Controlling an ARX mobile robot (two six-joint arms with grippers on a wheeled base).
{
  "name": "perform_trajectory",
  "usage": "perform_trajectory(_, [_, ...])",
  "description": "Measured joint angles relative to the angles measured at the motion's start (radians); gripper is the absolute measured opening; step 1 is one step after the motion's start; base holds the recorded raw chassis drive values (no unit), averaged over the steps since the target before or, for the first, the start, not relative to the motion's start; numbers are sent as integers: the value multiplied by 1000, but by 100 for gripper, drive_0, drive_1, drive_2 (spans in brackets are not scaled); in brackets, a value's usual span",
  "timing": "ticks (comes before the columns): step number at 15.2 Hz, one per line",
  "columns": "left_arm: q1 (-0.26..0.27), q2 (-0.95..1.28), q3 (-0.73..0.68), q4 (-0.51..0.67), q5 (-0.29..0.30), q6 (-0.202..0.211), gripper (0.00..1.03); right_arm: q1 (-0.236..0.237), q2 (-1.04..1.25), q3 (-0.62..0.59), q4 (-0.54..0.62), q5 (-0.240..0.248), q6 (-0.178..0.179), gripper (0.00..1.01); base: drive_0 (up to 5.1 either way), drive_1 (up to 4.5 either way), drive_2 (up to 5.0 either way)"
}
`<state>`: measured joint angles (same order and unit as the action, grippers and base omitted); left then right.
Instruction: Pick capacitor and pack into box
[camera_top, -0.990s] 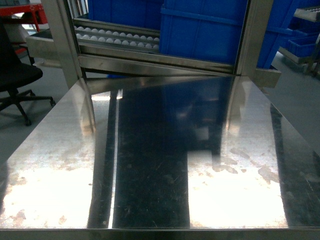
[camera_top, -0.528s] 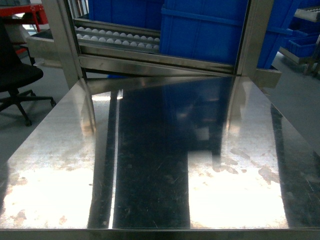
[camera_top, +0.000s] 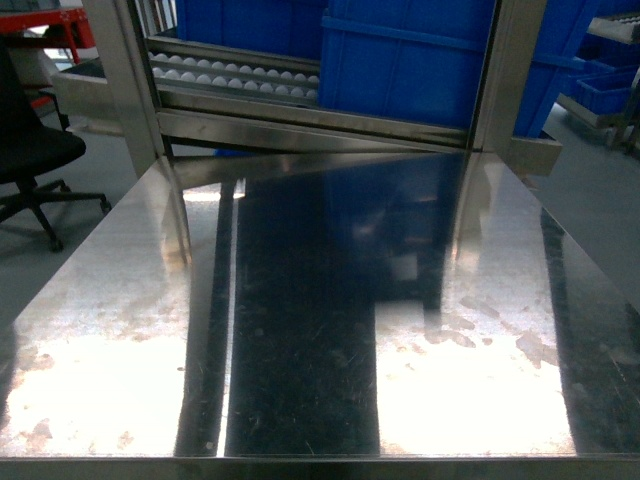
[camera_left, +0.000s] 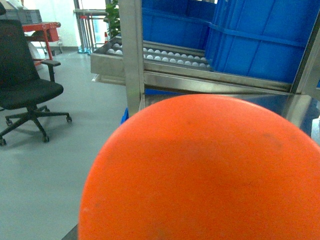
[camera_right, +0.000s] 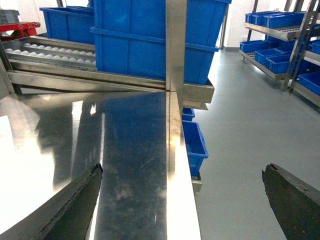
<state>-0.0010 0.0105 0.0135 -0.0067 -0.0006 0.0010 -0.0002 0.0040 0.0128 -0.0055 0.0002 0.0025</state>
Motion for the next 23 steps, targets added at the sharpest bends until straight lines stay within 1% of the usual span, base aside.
perform_trajectory(23, [0,0,0,0,0,0,43,0,0,0,1,-1,-1,98,0,0,0])
